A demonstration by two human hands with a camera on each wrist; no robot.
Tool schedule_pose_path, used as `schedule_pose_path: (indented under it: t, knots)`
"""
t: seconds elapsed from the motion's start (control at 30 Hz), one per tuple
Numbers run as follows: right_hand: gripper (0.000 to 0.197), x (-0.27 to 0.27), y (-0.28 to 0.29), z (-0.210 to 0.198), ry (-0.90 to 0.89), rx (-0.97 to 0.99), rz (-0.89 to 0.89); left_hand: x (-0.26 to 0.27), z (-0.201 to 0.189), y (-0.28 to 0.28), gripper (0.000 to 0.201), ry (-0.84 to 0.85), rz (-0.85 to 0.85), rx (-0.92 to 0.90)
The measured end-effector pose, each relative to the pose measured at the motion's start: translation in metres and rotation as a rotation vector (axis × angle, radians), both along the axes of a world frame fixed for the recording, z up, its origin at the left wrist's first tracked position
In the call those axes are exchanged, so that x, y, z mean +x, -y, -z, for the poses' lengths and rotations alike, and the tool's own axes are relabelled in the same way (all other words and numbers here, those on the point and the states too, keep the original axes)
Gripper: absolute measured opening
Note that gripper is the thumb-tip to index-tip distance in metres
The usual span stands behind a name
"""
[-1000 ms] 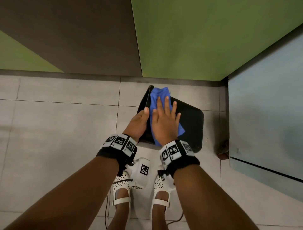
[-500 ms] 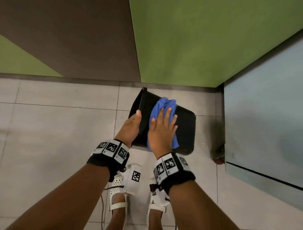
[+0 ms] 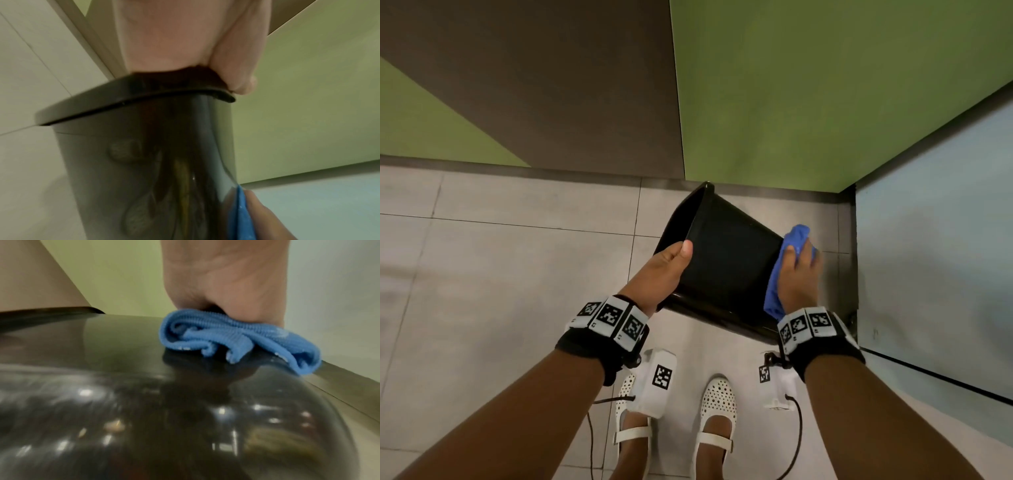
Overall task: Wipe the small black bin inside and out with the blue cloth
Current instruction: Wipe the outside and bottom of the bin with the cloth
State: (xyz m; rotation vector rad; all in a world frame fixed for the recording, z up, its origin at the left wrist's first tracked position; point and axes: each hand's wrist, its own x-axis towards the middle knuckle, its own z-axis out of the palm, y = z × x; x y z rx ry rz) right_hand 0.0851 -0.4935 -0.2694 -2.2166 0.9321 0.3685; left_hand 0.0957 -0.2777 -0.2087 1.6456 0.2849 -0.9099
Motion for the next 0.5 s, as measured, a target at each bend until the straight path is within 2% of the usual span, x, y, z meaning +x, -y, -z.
schedule_pose_path:
  t: [0.1,0.13,0.2,0.23,0.3,0.37,0.47,0.5]
  knots:
    - [0.053,0.003,0.011,-0.004,0.0,0.092,0.239,0.002,-0.009,-0.005,0.03,-0.059,0.185,-0.014]
    - [0.053,0.003,0.012,-0.004,0.014,0.078,0.287,0.004,-0.013,-0.006,0.028,-0.099,0.261,-0.028]
    - [0.052,0.0,0.009,-0.003,0.076,0.042,0.336,0.01,-0.018,-0.002,0.038,-0.097,0.339,-0.034]
    - [0.052,-0.003,0.005,-0.002,0.114,0.03,0.332,0.013,-0.02,0.002,0.045,-0.062,0.284,-0.029]
    - [0.051,-0.008,-0.006,0.003,0.18,0.02,0.313,0.018,-0.021,0.013,0.057,0.04,0.029,0.004]
    - [0.051,-0.01,-0.014,0.006,0.221,0.024,0.337,0.024,-0.018,0.019,0.064,0.059,-0.134,0.015]
    - [0.051,-0.014,-0.015,0.014,0.269,0.005,0.34,0.036,-0.001,0.016,0.115,-0.206,-0.234,-0.011]
    - [0.054,-0.016,-0.015,0.016,0.293,-0.014,0.311,0.04,0.01,0.012,0.123,-0.264,-0.222,-0.009]
